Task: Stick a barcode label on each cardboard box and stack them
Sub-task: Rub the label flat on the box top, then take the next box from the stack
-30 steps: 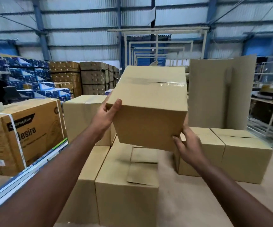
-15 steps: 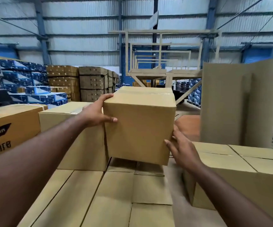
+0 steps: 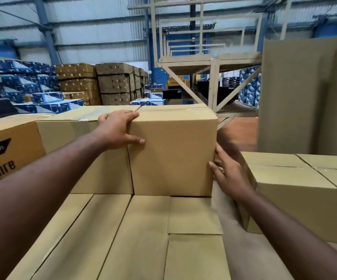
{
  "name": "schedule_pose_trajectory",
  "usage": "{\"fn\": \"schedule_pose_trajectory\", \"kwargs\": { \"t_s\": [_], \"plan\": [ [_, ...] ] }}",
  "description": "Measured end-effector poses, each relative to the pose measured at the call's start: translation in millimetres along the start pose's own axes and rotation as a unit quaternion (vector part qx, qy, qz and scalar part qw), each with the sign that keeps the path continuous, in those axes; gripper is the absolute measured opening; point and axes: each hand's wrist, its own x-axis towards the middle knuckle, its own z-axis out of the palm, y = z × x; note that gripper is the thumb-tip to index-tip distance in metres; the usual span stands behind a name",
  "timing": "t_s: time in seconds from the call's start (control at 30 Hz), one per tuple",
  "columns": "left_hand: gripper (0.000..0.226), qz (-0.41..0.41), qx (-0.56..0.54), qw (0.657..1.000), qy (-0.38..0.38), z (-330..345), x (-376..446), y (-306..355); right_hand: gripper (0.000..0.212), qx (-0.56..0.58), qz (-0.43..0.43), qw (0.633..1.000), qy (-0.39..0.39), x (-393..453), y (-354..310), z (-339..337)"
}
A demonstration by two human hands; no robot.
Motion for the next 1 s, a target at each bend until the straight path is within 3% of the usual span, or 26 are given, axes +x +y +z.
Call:
{"fn": "schedule_pose_trajectory", "kwargs": {
  "t_s": [0.23,0.37,0.6,0.8,1.0],
  "plan": [
    [0.100,0.010,0.083,0.996,-0.028,-4,-4,5,0.092,-0.004,0.048,0.998,-0.045,-4,-5,17],
    [0.100,0.013,0.057,0.997,-0.050,-12,-26,16,0.115,-0.038,0.044,0.995,-0.075,-16,-27,6],
    [0.057,0.091,-0.199,0.975,0.038,-24,-137,99,0.093,0.056,-0.024,0.998,-0.010,-119,-97,-67],
    [0.044,0.155,-0.297,0.942,-0.002,-19,-211,193,0.083,0.024,-0.027,0.999,-0.013,-214,-111,-146],
    [0.037,0.165,-0.350,0.922,-0.026,-5,-207,283,0.076,0.040,0.046,0.998,0.027,-238,-62,-221]
  ]
}}
